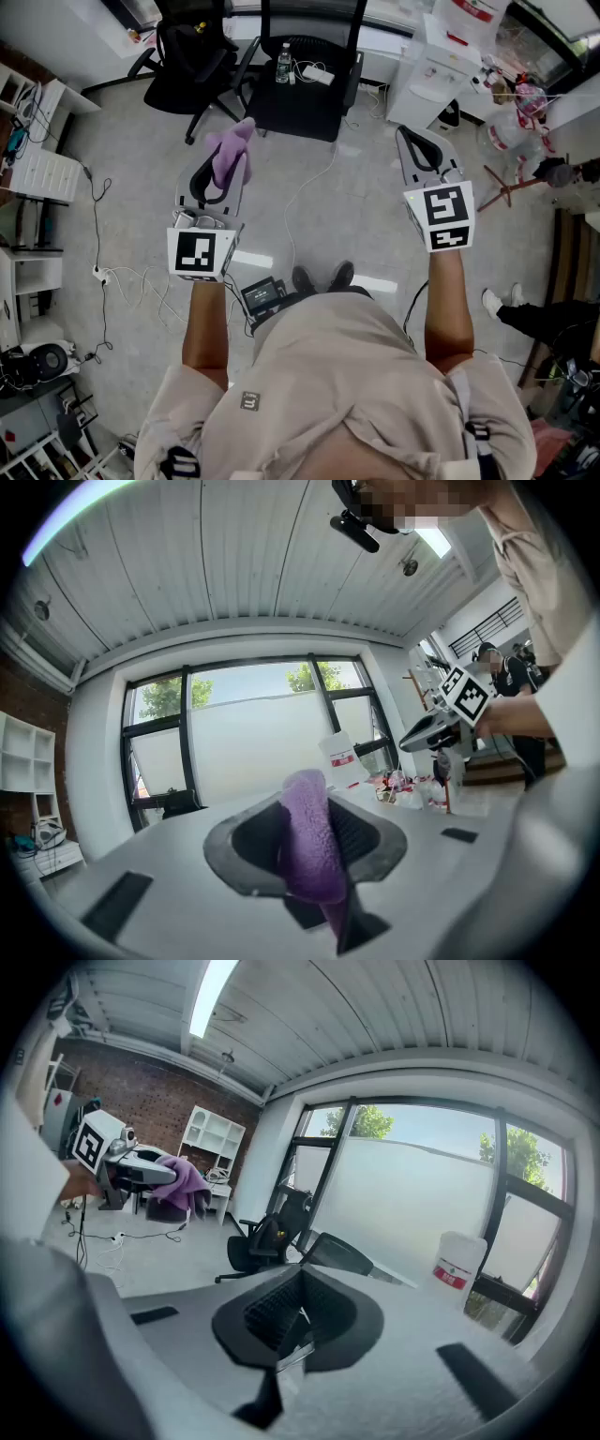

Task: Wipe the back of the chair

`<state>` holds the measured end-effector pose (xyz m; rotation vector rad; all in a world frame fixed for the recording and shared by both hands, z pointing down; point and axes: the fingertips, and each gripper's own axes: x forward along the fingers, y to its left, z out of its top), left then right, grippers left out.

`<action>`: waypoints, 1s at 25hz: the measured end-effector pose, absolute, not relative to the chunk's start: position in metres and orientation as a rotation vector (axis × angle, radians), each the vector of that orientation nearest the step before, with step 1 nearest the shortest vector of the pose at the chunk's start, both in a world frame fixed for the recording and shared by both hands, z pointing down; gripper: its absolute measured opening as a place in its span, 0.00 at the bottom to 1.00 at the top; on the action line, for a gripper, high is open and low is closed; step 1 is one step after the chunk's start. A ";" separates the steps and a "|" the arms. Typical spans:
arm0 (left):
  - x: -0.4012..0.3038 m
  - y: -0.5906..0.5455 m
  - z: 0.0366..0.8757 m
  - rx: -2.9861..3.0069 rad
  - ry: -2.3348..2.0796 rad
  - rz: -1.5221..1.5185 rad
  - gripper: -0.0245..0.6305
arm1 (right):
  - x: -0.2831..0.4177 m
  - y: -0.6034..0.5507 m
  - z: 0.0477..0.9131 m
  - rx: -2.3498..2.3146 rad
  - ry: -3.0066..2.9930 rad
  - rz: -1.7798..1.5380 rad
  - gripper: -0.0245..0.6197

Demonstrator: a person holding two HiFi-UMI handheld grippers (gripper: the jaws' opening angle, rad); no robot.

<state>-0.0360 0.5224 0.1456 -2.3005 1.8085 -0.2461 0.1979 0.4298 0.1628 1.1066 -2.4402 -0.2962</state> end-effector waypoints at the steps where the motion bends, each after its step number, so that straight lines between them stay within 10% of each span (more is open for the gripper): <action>1: -0.037 0.522 0.147 -2.302 1.810 -0.246 0.21 | 0.197 0.430 0.164 1.108 -2.440 -0.296 0.03; 25: -0.078 0.502 0.152 -2.353 1.744 -0.238 0.21 | 0.169 0.413 0.164 1.213 -2.454 -0.237 0.03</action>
